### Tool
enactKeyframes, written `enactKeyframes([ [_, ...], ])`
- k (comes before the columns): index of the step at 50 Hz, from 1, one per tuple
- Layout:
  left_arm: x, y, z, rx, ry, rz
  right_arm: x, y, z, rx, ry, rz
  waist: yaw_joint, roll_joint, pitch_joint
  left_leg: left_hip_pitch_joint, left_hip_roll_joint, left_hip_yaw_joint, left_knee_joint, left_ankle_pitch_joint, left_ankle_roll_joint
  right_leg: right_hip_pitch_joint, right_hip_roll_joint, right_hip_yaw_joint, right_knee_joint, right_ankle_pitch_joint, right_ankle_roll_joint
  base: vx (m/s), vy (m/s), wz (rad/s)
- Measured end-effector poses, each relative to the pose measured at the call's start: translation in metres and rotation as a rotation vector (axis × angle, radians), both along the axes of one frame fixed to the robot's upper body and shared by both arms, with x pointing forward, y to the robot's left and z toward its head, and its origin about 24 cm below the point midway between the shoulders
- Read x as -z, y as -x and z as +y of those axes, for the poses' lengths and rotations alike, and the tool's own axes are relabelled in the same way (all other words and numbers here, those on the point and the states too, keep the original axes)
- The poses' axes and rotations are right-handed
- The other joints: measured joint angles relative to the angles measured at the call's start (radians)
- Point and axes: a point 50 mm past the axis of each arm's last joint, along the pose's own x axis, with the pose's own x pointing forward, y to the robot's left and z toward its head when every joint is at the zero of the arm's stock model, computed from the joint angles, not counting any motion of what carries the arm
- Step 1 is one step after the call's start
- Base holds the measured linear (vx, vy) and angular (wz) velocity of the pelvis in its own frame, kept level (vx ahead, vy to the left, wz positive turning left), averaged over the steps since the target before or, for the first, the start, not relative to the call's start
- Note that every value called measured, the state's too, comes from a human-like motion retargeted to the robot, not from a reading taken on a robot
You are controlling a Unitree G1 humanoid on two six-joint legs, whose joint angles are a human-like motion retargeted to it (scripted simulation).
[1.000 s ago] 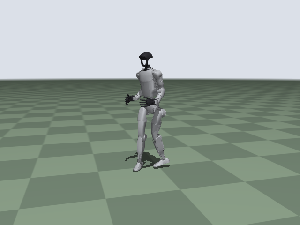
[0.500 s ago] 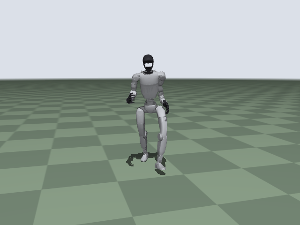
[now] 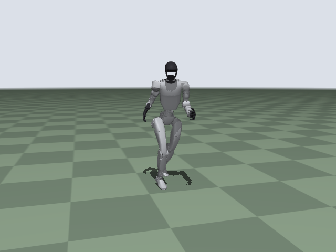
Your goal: Walk run
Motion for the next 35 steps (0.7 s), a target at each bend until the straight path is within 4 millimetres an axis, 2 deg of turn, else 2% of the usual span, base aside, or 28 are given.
enactKeyframes([
  [2, 0.029, 0.024, 0.008, 0.024, -0.043, 0.13, -0.012, -0.007, -0.016, 0.052, 0.134, -0.091, -0.044, 0.061, 0.012, 0.098, 0.031, 0.032, -0.06, 0.461, -0.062, -0.02, 0.007, 0.009, -0.215, 0.007, 0.023, 2.37, -0.56, 0.09],
  [3, 0.046, 0.039, 0.01, 0.029, -0.072, 0.205, -0.015, -0.019, -0.019, 0.072, 0.182, -0.147, -0.061, 0.088, 0.024, 0.133, 0.038, 0.008, -0.059, 0.622, -0.124, -0.005, 0.0, -0.019, -0.306, 0.006, 0.043, 2.37, -0.57, -0.14],
  [5, 0.082, 0.073, 0.012, 0.003, -0.122, 0.381, -0.014, -0.061, -0.021, 0.078, 0.232, -0.285, -0.095, 0.121, 0.068, 0.133, 0.083, 0.042, 0.158, 0.676, -0.162, 0.057, -0.017, -0.086, -0.407, -0.046, 0.067, 2.34, -0.58, -0.28],
  [6, 0.101, 0.091, 0.012, -0.035, -0.132, 0.477, -0.013, -0.092, -0.022, 0.055, 0.227, -0.376, -0.094, 0.101, 0.07, 0.131, 0.022, 0.01, 0.226, 0.676, -0.16, 0.098, -0.034, -0.093, -0.428, -0.038, 0.05, 2.26, -0.58, -0.62],
  [7, 0.119, 0.109, 0.011, -0.07, -0.137, 0.57, -0.015, -0.125, -0.021, 0.023, 0.217, -0.469, -0.079, 0.08, 0.066, 0.113, -0.047, -0.004, 0.305, 0.676, -0.159, 0.127, -0.043, -0.09, -0.421, -0.044, -0.024, 2.32, -0.52, -1.26],
  [8, 0.136, 0.128, 0.006, -0.104, -0.133, 0.657, -0.02, -0.16, -0.021, -0.028, 0.198, -0.568, -0.037, 0.058, 0.049, 0.065, -0.131, 0.017, 0.406, 0.676, -0.162, 0.128, -0.037, -0.067, -0.361, -0.077, -0.209, 2.41, -0.56, -1.83],
  [9, 0.154, 0.153, 0.003, -0.127, -0.139, 0.758, -0.027, -0.193, -0.018, -0.091, 0.17, -0.655, 0.001, 0.016, 0.034, 0.012, -0.202, 0.053, 0.521, 0.646, -0.163, 0.163, -0.044, -0.021, -0.291, -0.14, -0.271, 2.39, -0.65, -2.24],
  [10, 0.169, 0.183, -0.001, -0.141, -0.146, 0.866, -0.037, -0.222, -0.013, -0.162, 0.14, -0.736, 0.036, -0.036, 0.021, -0.043, -0.268, 0.097, 0.643, 0.6, -0.163, 0.215, -0.058, 0.038, -0.217, -0.217, -0.272, 2.26, -0.7, -1.59],
  [12, 0.196, 0.245, -0.013, -0.099, -0.187, 1.114, -0.07, -0.291, -0.001, -0.256, 0.071, -0.937, 0.086, 0.022, 0.028, -0.278, -0.106, 0.129, 1.015, 0.373, 0.007, 0.287, 0.087, 0.096, -0.144, -0.344, -0.312, 2.37, -0.52, -1.08],
  [13, 0.203, 0.274, -0.019, -0.059, -0.19, 1.227, -0.094, -0.318, -0.008, -0.298, 0.054, -1.048, 0.148, 0.019, 0.004, -0.422, -0.055, 0.147, 1.135, 0.264, 0.077, 0.348, 0.114, 0.125, -0.162, -0.377, -0.314, 2.66, -0.25, -1.74],
  [15, 0.202, 0.322, -0.022, 0.016, -0.184, 1.363, -0.148, -0.356, -0.005, -0.36, 0.01, -1.31, 0.291, -0.013, -0.037, -0.64, 0.086, 0.23, 1.206, 0.111, 0.212, 0.495, 0.157, 0.187, -0.236, -0.374, -0.315, 2.85, -0.04, -2.33],
  [17, 0.194, 0.351, -0.013, -0.041, -0.19, 1.423, -0.196, -0.366, -0.013, -0.422, 0.017, -1.504, 0.468, -0.067, -0.071, -0.82, 0.141, 0.234, 1.111, 0.028, 0.24, 0.69, 0.203, 0.27, -0.391, -0.239, -0.308, 2.6, 0.05, -2.19],
  [18, 0.189, 0.358, -0.005, -0.098, -0.204, 1.42, -0.212, -0.366, -0.018, -0.474, 0.032, -1.554, 0.544, -0.121, -0.078, -0.895, 0.125, 0.224, 1.027, 0.006, 0.228, 0.783, 0.194, 0.288, -0.474, -0.098, -0.286, 2.56, 0.01, -1.6],
  [19, 0.185, 0.359, 0.003, -0.171, -0.213, 1.395, -0.223, -0.363, -0.023, -0.539, 0.058, -1.565, 0.603, -0.185, -0.077, -0.959, 0.105, 0.227, 0.917, -0.004, 0.223, 0.858, 0.141, 0.295, -0.535, 0.089, -0.227, 2.5, -0.04, -1.16],
  [20, 0.181, 0.358, 0.011, -0.253, -0.219, 1.359, -0.23, -0.359, -0.028, -0.612, 0.09, -1.554, 0.654, -0.256, -0.073, -1.018, 0.082, 0.237, 0.792, -0.009, 0.222, 0.925, 0.066, 0.296, -0.586, 0.299, -0.15, 2.88, 0.04, -0.7],
  [21, 0.181, 0.351, 0.016, -0.338, -0.2, 1.324, -0.228, -0.352, -0.033, -0.667, 0.147, -1.489, 0.683, -0.306, -0.067, -1.017, 0.104, 0.271, 0.623, -0.028, 0.213, 0.975, 0.024, 0.306, -0.621, 0.492, -0.049, 3.2, 0.1, -0.38],
  [22, 0.181, 0.339, 0.019, -0.405, -0.176, 1.279, -0.224, -0.344, -0.039, -0.697, 0.211, -1.416, 0.71, -0.351, -0.052, -1.003, 0.12, 0.301, 0.47, -0.049, 0.197, 1.01, -0.028, 0.274, -0.604, 0.628, 0.028, 3.25, 0.1, -0.09],
  [23, 0.183, 0.318, 0.02, -0.432, -0.147, 1.213, -0.215, -0.335, -0.045, -0.681, 0.291, -1.336, 0.732, -0.385, -0.019, -0.966, 0.121, 0.321, 0.348, -0.071, 0.167, 1.016, -0.102, 0.159, -0.483, 0.652, 0.061, 2.65, -0.05, 0.23],
  [24, 0.185, 0.289, 0.021, -0.433, -0.124, 1.13, -0.202, -0.327, -0.05, -0.621, 0.35, -1.268, 0.731, -0.39, 0.005, -0.928, 0.117, 0.314, 0.265, -0.095, 0.142, 1.031, -0.055, 0.225, -0.379, 0.66, 0.054, 2.16, -0.19, 0.65],
  [25, 0.183, 0.255, 0.022, -0.421, -0.102, 1.037, -0.186, -0.319, -0.053, -0.544, 0.398, -1.207, 0.72, -0.381, 0.025, -0.89, 0.11, 0.294, 0.201, -0.12, 0.12, 1.051, 0.053, 0.382, -0.284, 0.66, 0.028, 2.62, -0.18, 1.53],
  [26, 0.176, 0.217, 0.024, -0.394, -0.108, 0.928, -0.161, -0.314, -0.047, -0.467, 0.363, -1.138, 0.663, -0.342, 0.041, -0.84, 0.1, 0.243, 0.186, -0.111, 0.073, 1.056, 0.17, 0.362, -0.188, 0.66, 0.056, 3.14, -0.22, 2.23],
  [27, 0.165, 0.18, 0.026, -0.358, -0.119, 0.814, -0.134, -0.307, -0.038, -0.408, 0.308, -1.063, 0.599, -0.307, 0.048, -0.798, 0.091, 0.207, 0.195, -0.098, 0.088, 1.04, 0.279, 0.324, -0.099, 0.658, 0.087, 3.6, -0.33, 2.92],
  [28, 0.148, 0.144, 0.026, -0.307, -0.145, 0.688, -0.105, -0.298, -0.023, -0.377, 0.207, -0.981, 0.522, -0.282, 0.036, -0.776, 0.085, 0.198, 0.253, -0.076, 0.226, 0.981, 0.371, 0.249, -0.025, 0.654, 0.123, 3.4, -0.5, 2.93],
  [29, 0.131, 0.116, 0.022, -0.247, -0.17, 0.581, -0.07, -0.28, -0.005, -0.358, 0.089, -0.86, 0.45, -0.259, 0.021, -0.745, 0.073, 0.13, 0.341, -0.123, 0.261, 0.903, 0.424, 0.146, 0.086, 0.606, 0.117, 3.24, -0.6, 2.8],
  [30, 0.113, 0.092, 0.015, -0.183, -0.194, 0.482, -0.036, -0.255, 0.017, -0.343, -0.041, -0.724, 0.382, -0.236, 0.006, -0.709, 0.058, 0.032, 0.444, -0.204, 0.243, 0.817, 0.459, 0.028, 0.215, 0.538, 0.089, 3.11, -0.68, 2.27],
  [32, 0.071, 0.041, 0.004, -0.104, -0.172, 0.27, 0.016, -0.188, 0.043, -0.273, -0.222, -0.433, 0.297, -0.234, -0.012, -0.625, 0.049, 0.008, 0.56, -0.349, 0.209, 0.579, 0.417, -0.019, 0.465, 0.33, 0.065, 3.15, -0.84, 1.44],
  [33, 0.049, 0.022, 0.002, -0.079, -0.134, 0.17, 0.028, -0.154, 0.047, -0.234, -0.268, -0.315, 0.273, -0.22, -0.038, -0.541, 0.055, 0.017, 0.54, -0.401, 0.184, 0.48, 0.356, -0.038, 0.484, 0.254, 0.018, 3.36, -0.82, 0.9],
  [35, 0.017, 0.006, -0.018, 0.01, -0.043, 0.012, 0.034, -0.084, 0.044, -0.114, -0.295, -0.133, 0.231, -0.211, -0.112, -0.32, 0.011, 0.057, 0.396, -0.38, 0.153, 0.317, 0.244, -0.037, 0.41, 0.133, -0.059, 3.19, -0.7, 0.97],
])
